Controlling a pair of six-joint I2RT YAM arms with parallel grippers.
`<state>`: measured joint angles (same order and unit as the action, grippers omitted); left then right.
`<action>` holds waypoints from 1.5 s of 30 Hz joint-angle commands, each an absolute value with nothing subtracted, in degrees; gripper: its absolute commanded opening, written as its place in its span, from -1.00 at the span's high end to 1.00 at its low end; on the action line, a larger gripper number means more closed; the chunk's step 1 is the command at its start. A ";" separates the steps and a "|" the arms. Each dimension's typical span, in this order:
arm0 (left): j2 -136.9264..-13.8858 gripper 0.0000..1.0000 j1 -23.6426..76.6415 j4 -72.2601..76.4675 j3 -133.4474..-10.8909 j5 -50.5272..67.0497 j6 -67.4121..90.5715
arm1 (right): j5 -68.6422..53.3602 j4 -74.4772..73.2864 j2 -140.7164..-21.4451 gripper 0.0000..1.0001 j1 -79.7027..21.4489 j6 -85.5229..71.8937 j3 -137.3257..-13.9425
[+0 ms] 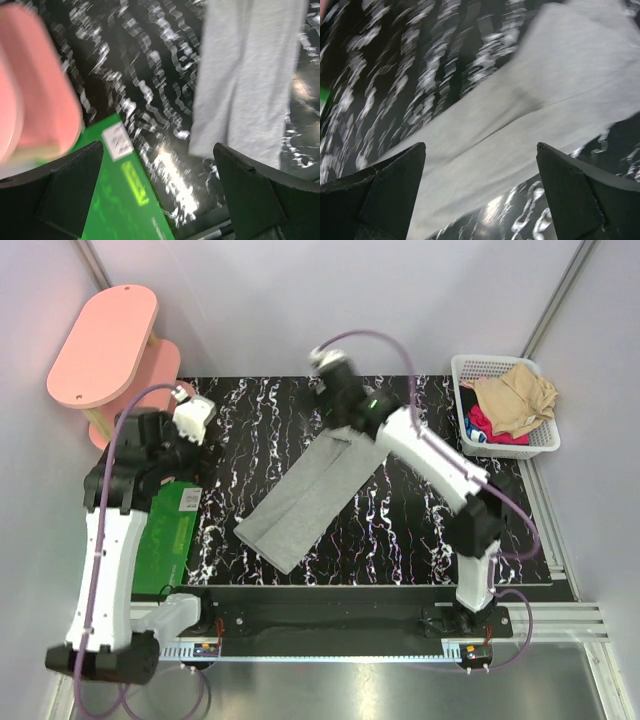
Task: Fold and stack the t-shirts
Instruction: Rotate the tshirt 60 degrees, then grab the bottom of the folded rectangular tshirt with right arm
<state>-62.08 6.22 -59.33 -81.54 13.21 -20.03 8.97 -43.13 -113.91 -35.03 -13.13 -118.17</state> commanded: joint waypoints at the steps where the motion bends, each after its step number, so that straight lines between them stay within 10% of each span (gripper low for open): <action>1: -57.76 -0.98 -3.56 -56.61 -70.86 15.54 -22.06 | 26.38 -45.18 -106.10 -0.99 -49.37 -11.24 -102.77; 15: -60.19 -0.98 -26.97 -47.64 -59.24 29.08 -21.88 | 40.27 -47.99 -115.48 -0.99 -82.52 -12.39 -100.18; 45: -71.90 -0.98 -36.47 -47.81 -62.58 37.00 -25.66 | 15.21 -42.89 -132.10 -0.70 -73.22 -15.29 -113.21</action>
<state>-72.36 -36.16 -49.67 -59.46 34.30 -24.91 18.20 -45.08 -134.13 -74.02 -13.47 -114.04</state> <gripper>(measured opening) 0.987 0.863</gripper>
